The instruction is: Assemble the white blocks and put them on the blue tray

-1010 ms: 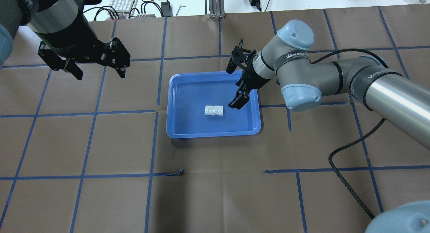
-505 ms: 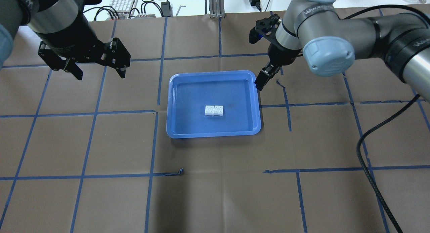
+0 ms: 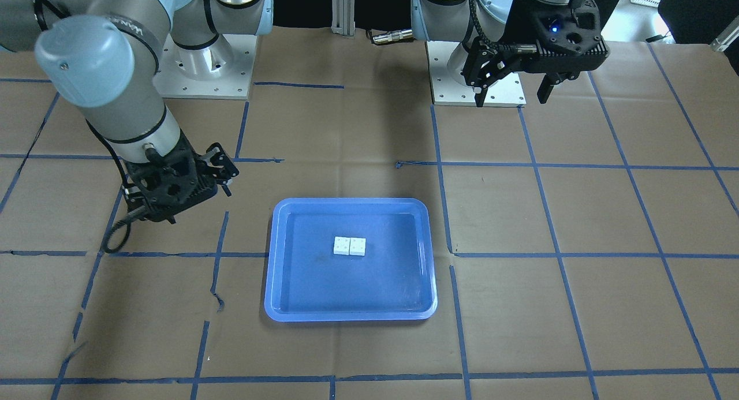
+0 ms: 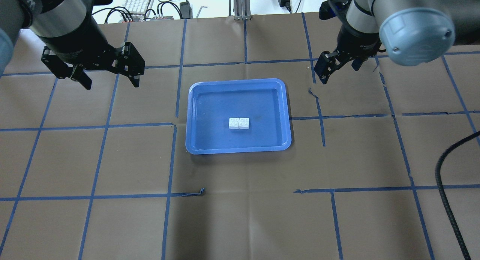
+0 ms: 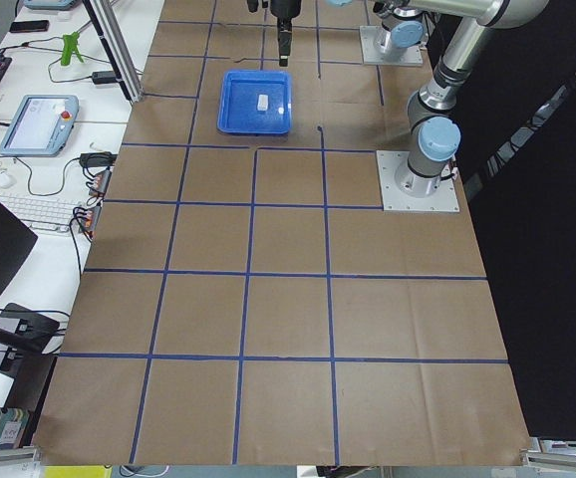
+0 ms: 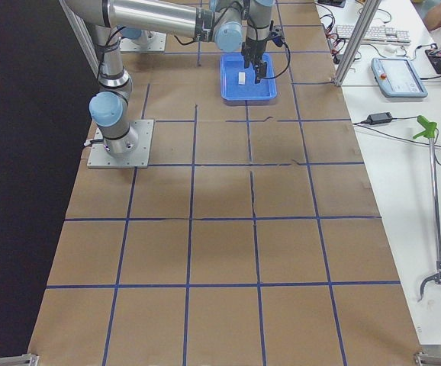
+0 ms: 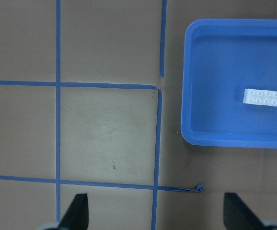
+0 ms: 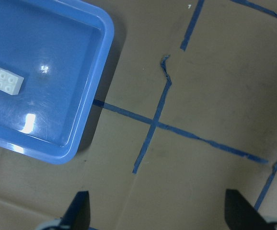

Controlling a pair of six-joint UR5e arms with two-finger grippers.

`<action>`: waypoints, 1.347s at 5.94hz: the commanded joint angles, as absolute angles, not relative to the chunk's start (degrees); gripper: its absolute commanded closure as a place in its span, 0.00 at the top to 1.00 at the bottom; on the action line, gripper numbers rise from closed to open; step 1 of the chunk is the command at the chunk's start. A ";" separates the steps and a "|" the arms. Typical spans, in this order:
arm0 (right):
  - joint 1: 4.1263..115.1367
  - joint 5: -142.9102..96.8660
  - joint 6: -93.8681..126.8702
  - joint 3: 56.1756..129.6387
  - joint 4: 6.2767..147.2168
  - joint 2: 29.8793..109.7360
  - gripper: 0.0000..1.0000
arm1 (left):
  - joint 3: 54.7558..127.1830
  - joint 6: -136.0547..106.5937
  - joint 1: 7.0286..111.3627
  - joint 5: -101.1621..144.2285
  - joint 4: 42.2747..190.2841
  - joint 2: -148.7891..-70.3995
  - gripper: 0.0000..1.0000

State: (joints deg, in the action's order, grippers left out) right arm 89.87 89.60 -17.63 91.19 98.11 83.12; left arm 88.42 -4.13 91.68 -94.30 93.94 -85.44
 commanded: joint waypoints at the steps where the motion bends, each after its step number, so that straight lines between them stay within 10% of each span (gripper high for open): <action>1: 89.91 90.00 -7.85 87.21 88.65 87.25 1.00 | 88.42 -4.13 91.67 -94.31 93.96 -85.43 0.99; 8: 90.00 90.00 -5.89 86.48 84.02 90.35 1.00 | 88.42 -4.13 91.76 -94.31 93.96 -85.34 0.99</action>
